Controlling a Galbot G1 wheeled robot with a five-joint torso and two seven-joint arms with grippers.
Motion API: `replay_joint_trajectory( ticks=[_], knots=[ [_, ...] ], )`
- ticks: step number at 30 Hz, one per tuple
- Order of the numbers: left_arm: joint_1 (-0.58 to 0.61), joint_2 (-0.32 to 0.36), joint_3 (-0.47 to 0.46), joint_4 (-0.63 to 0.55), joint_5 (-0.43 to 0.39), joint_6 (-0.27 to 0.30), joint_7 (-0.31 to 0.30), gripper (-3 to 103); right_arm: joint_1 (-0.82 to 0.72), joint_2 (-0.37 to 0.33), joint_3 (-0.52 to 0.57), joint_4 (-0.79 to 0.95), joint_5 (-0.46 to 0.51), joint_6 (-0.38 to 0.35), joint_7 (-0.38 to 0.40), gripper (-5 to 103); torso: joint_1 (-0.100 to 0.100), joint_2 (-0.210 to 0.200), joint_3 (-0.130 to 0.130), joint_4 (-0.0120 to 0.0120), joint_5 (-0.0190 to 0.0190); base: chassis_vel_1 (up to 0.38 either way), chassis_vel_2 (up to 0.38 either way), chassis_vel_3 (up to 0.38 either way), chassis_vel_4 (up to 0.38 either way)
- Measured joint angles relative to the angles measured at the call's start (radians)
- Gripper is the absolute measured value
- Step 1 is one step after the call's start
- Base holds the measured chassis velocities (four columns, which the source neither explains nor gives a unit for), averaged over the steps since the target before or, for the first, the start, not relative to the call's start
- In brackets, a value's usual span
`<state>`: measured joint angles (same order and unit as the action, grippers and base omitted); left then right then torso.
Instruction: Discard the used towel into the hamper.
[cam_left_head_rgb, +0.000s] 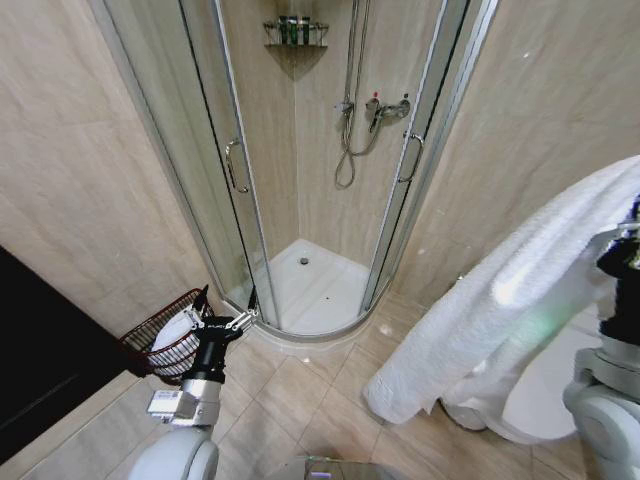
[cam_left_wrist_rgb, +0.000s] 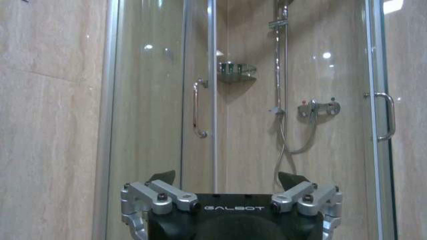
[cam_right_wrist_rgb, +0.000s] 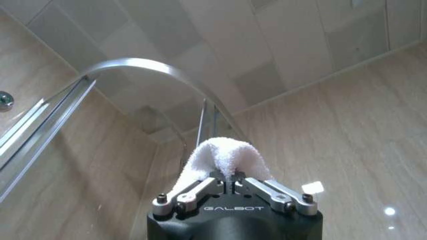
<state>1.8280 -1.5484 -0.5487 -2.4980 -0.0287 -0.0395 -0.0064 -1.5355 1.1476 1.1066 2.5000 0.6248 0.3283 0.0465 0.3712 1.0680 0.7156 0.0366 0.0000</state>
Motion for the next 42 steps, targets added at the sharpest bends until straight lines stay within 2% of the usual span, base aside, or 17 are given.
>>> replay_joint_trajectory(
  ticks=[29,33,42],
  knots=[
    [0.000,0.000,0.000,0.000,0.000,0.000,0.000,100,-0.021,0.012,0.011,0.000,-0.001,0.001,0.000,3,0.070,0.154,0.084,0.0000,0.0000,0.000,0.000,0.000,0.000],
    [0.000,0.000,0.000,0.000,0.000,0.000,0.000,100,-0.024,0.012,0.007,0.000,-0.001,0.001,0.000,3,0.076,0.167,0.090,0.0000,0.0000,0.000,0.000,0.000,0.000],
    [0.000,0.000,0.000,0.000,0.000,0.000,0.000,100,-0.030,0.015,0.011,0.000,-0.002,0.006,-0.002,3,0.077,0.168,0.091,0.0000,0.0000,0.000,0.000,0.000,0.000]
  ],
)
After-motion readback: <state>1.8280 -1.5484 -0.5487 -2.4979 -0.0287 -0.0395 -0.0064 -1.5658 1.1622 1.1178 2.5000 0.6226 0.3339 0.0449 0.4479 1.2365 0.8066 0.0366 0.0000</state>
